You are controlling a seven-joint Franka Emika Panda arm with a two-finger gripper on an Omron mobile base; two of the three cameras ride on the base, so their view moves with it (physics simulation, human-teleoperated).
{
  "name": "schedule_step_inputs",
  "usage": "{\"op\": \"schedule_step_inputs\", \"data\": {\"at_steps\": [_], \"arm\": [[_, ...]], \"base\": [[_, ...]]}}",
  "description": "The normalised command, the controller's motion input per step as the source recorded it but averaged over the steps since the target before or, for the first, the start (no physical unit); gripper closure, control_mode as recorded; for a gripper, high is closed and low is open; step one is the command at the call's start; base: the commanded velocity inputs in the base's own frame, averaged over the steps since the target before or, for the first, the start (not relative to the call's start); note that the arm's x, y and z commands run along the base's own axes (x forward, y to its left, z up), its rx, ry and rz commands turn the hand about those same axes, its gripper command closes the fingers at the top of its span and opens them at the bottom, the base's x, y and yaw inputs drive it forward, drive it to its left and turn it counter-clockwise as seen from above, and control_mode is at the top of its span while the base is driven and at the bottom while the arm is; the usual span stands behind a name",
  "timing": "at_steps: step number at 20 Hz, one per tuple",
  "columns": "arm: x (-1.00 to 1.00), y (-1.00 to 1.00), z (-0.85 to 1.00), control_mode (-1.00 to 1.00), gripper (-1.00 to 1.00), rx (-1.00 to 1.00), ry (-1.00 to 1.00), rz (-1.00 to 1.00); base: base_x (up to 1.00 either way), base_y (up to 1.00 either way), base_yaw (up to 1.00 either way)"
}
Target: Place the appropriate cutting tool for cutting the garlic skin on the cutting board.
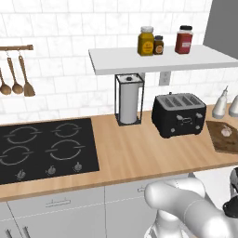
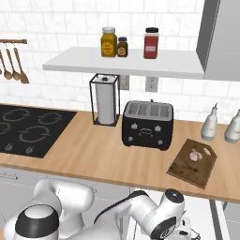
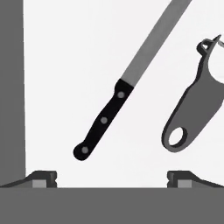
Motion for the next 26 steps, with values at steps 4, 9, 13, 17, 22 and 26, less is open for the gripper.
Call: {"op": "schedule_step_inputs", "data": {"at_steps": [4,9,13,17,22,26], "arm": [[0.02,-0.04,-0.33,-1.0,-1.0,0.0,0.01,-0.13],[0.03,-0.08,-0.23,-1.0,-1.0,0.0,0.01,-0.16],[0.28,0.0,-0.02,-1.0,-1.0,0.0,0.0,-0.15],[0.12,-0.01,-0.02,-1.0,-1.0,0.0,0.0,-0.14],[0.02,0.0,-0.39,-1.0,-1.0,0.0,0.01,-0.12],[0.08,0.0,-0.2,-1.0,-1.0,0.0,0.0,-0.1]], "base": [[0.0,0.0,0.0],[0.0,0.0,0.0],[0.0,0.0,0.0],[0.0,0.0,0.0],[0.0,0.0,0.0],[0.0,0.0,0.0]]}}
